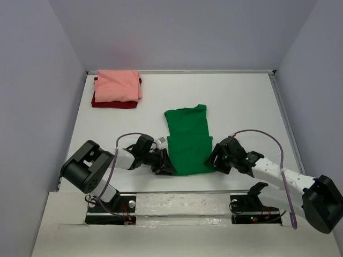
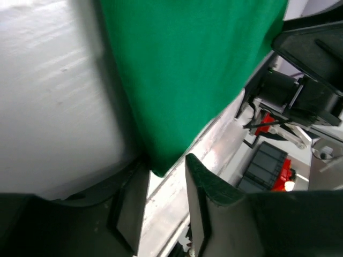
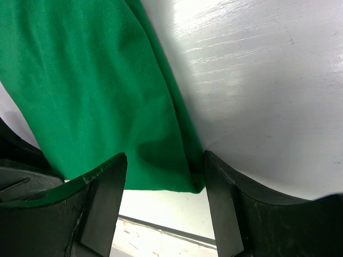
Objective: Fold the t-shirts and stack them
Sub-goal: Grab one side of the 2/3 rectangular tshirt with both arms
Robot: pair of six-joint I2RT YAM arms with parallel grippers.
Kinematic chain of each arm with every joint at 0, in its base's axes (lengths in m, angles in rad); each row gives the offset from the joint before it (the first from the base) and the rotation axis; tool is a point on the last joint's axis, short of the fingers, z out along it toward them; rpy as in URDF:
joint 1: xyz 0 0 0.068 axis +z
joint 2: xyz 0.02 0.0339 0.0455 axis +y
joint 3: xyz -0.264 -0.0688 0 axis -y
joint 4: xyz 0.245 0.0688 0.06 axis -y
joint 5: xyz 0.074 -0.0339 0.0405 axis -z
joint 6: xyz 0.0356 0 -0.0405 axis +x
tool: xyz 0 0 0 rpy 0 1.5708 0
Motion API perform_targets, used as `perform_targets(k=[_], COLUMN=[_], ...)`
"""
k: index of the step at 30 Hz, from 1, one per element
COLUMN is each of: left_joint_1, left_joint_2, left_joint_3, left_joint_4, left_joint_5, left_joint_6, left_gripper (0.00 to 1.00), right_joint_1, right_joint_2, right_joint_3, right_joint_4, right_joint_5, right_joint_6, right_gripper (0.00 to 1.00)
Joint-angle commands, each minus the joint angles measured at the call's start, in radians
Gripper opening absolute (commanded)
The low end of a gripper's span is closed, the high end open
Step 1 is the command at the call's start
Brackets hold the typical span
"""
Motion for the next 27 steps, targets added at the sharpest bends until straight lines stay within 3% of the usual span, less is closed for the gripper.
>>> perform_targets(k=[1, 2, 4, 5, 6, 15, 21, 27], left_joint_1=[-0.008, -0.007, -0.008, -0.007, -0.007, -0.007, -0.007, -0.007], left_joint_2=[0.001, -0.004, -0.01, -0.012, -0.01, -0.036, -0.038, -0.032], left_joint_3=[-0.025, -0.028, -0.032, -0.033, -0.035, -0.045, -0.053, -0.048], left_joint_4=[-0.051, -0.05, -0.048, -0.05, -0.05, -0.048, -0.048, -0.047], left_joint_5=[-0.091, -0.089, -0.091, -0.094, -0.092, -0.098, -0.102, -0.099], left_joint_6=[0.025, 0.023, 0.022, 0.023, 0.023, 0.029, 0.032, 0.034], left_gripper=[0.4, 0.3, 0.19, 0.05, 0.0, 0.0, 0.0, 0.0], right_joint_1=[0.008, 0.008, 0.008, 0.008, 0.008, 0.008, 0.008, 0.089], right_joint_2=[-0.006, -0.005, -0.003, -0.005, -0.003, -0.025, -0.046, 0.023], right_joint_3=[-0.028, -0.03, -0.036, -0.039, -0.041, -0.087, -0.093, -0.019], right_joint_4=[-0.034, -0.034, -0.034, -0.032, -0.032, -0.046, -0.069, -0.141], right_joint_5=[0.032, 0.032, 0.035, 0.035, 0.036, 0.049, 0.044, 0.135], right_joint_6=[0.002, 0.003, 0.006, 0.008, 0.009, 0.034, 0.072, 0.118], right_gripper=[0.65, 0.65, 0.65, 0.65, 0.65, 0.64, 0.44, 0.54])
